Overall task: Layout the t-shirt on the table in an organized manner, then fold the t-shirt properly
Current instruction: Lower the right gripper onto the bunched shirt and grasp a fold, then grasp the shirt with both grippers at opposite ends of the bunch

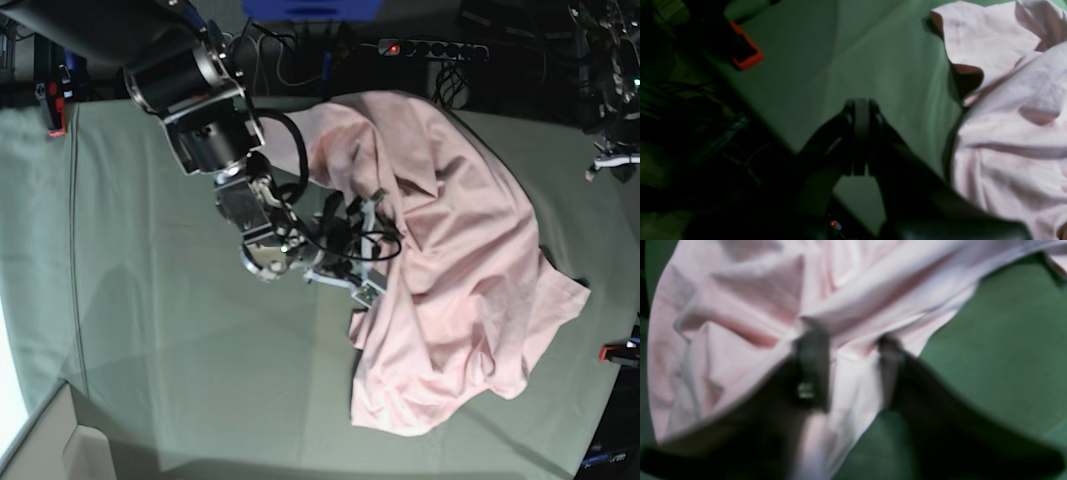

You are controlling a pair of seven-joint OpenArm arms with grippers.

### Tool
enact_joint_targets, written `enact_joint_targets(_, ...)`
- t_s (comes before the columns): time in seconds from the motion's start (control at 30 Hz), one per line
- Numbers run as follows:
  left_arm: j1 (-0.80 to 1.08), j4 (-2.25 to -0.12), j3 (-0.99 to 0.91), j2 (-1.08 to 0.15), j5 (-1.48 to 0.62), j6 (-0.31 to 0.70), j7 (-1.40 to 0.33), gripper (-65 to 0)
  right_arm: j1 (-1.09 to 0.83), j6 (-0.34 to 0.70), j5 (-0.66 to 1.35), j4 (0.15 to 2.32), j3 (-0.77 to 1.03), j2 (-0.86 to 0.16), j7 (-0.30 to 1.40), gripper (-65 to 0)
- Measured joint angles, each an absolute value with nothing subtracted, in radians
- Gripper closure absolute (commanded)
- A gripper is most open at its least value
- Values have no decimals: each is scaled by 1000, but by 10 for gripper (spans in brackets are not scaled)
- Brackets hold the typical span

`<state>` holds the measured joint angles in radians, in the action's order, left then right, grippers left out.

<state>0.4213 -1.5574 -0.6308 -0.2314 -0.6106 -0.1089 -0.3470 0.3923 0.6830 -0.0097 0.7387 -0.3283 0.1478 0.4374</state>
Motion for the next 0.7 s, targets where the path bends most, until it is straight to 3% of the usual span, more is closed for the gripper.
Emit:
enact_joint_targets(0.03,421,-1557,-632,-233,-611,-109,-347,-2,393,683,-10,739,-327,147,437,0)
enact_joint_targets(0.13,410,-1557,-632,-226,-611,-109,-346,-2,399,683,-10,739,-323,147,442,0)
enact_joint_targets(0.33,396,-1557,-611,-205,-609,-117,-339,-2,335,685,-10,985,-88,150,451,0)
enact_joint_targets(0.57,383,-1560,-400,-178,-611,-112,-348,-1,278,688,-20,1193,123,144,574,0)
enact_joint_targets(0.7,373,-1563,-308,-161,-604,-112,-340,-1,235,692,-14,1293,228,89,578,0)
